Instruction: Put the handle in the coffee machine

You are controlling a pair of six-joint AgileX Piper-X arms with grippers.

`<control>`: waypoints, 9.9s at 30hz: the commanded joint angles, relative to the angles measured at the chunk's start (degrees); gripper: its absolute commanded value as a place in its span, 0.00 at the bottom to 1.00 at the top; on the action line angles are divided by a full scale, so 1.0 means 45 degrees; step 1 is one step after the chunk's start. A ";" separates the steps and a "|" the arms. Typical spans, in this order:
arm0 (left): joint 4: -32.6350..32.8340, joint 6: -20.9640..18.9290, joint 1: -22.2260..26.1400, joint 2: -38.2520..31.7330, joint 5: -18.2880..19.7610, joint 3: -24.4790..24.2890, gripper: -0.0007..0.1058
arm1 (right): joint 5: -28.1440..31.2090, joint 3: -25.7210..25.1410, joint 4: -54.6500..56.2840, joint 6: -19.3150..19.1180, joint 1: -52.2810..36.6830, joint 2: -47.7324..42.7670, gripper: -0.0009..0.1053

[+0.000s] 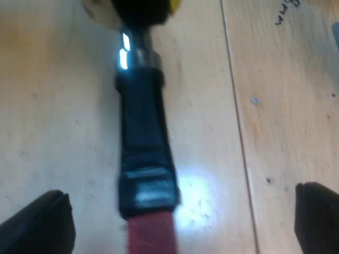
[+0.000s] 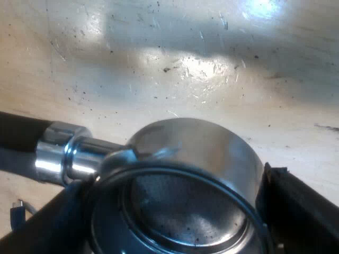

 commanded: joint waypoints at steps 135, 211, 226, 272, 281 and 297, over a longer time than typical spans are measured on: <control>-0.2919 -0.0873 0.8706 0.0540 0.3832 0.1555 0.01 | 1.6637 0.0643 -0.5348 -0.0026 0.6765 -0.0061 0.55; -0.6077 -0.0930 0.8912 0.3874 0.3505 -0.0025 0.01 | 1.7104 0.0643 -2.0770 -0.8265 0.4250 0.5951 0.52; -0.5922 -0.0959 0.8912 0.3874 0.3516 -0.0302 0.01 | 1.7484 0.0643 -2.0770 -0.8262 0.4250 0.5951 0.52; -0.5880 -0.0762 0.9062 0.3874 0.4222 -0.1139 0.01 | 1.7750 0.0643 -2.0770 -0.8262 0.4250 0.5951 0.52; -0.6410 -0.1042 0.9056 0.3874 0.4280 -0.1836 0.01 | 1.7750 0.0643 -2.0739 -0.8262 0.4250 0.5951 0.52; -0.4671 -0.1562 0.9056 0.3874 0.5947 -0.2397 0.01 | 1.7758 0.0643 -2.0671 -0.8849 0.4180 0.5951 0.52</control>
